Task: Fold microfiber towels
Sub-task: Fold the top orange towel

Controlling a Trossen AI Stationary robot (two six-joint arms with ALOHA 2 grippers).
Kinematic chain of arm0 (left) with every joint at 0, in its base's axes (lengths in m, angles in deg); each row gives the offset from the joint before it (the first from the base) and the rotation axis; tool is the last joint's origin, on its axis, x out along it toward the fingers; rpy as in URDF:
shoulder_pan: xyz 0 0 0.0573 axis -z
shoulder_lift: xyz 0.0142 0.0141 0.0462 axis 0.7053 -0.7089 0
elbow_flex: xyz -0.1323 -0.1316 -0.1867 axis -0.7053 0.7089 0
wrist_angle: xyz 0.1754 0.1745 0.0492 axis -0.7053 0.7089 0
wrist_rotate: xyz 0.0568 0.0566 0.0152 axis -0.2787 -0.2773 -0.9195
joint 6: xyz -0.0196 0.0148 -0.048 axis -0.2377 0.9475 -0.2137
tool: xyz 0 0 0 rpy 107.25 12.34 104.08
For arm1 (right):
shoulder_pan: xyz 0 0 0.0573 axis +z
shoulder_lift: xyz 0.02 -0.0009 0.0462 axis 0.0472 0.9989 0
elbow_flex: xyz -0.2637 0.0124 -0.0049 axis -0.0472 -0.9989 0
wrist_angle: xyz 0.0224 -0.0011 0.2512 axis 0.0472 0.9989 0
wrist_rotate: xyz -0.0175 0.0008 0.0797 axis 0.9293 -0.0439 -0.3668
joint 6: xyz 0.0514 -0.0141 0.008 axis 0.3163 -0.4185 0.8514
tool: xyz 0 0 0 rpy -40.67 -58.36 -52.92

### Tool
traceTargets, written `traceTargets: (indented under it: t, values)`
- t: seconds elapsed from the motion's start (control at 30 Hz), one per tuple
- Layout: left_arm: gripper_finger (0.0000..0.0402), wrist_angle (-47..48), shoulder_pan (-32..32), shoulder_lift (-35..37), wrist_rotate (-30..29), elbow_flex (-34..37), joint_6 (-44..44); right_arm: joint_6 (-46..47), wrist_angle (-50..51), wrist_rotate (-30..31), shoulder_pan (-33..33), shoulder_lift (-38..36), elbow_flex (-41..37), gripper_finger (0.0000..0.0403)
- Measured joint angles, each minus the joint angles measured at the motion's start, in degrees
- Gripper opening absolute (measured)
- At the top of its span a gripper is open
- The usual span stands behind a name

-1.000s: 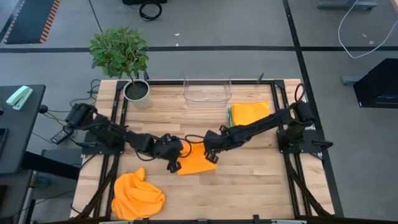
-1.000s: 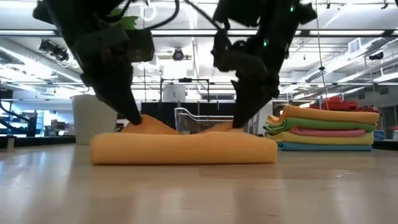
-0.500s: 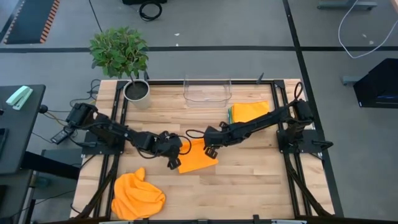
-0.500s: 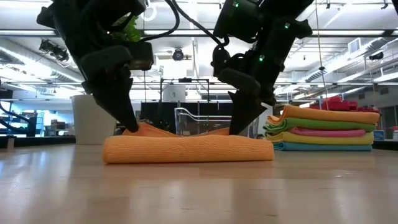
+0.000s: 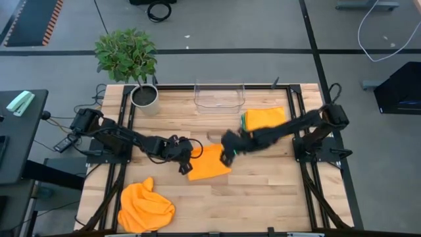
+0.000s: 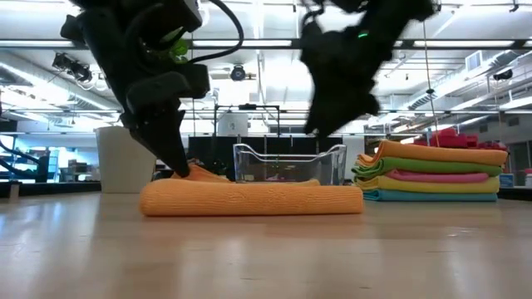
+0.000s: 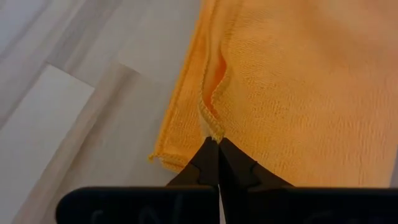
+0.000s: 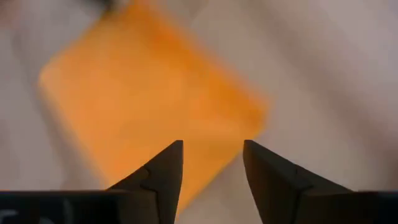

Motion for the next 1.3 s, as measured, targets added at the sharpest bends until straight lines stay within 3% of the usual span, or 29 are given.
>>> traceTargets:
  t: [0.1,0.23,0.3,0.5,0.67,0.87,1.03,1.3]
  values:
    - [0.0004,0.12,-0.77,0.02,-0.06,0.00,-0.53,4.47,-6.06,-1.31,4.88,0.42,-4.78,0.0145]
    - [0.0029,0.21,-1.67,0.07,-0.04,-0.02,-4.00,8.92,-17.04,-2.42,8.85,0.94,-10.10,0.0034]
    - [0.0046,0.30,-2.26,0.07,-0.07,-0.02,-4.92,10.11,-19.20,-1.92,10.01,0.96,-11.93,0.0012]
    - [0.0085,0.71,-4.24,0.82,-0.07,-0.02,-6.46,11.24,-21.24,-2.17,9.86,1.69,-13.70,0.0004]
    - [0.0084,-0.06,-4.96,3.20,-0.11,-0.17,-6.17,9.98,-24.71,-2.87,10.12,1.55,-13.67,0.0003]
    - [0.0047,-5.23,-2.76,-0.37,4.13,-0.04,4.10,9.91,-25.07,-2.78,9.48,3.01,-13.78,0.0002]
    - [0.0038,-8.90,-2.78,-2.95,8.56,-0.16,20.01,9.78,-28.11,-4.19,9.61,5.55,-13.58,0.0001]
    - [0.0126,-13.60,-4.31,-5.39,5.63,-0.10,31.48,9.78,-27.76,-3.99,9.60,5.70,-13.67,0.0001]
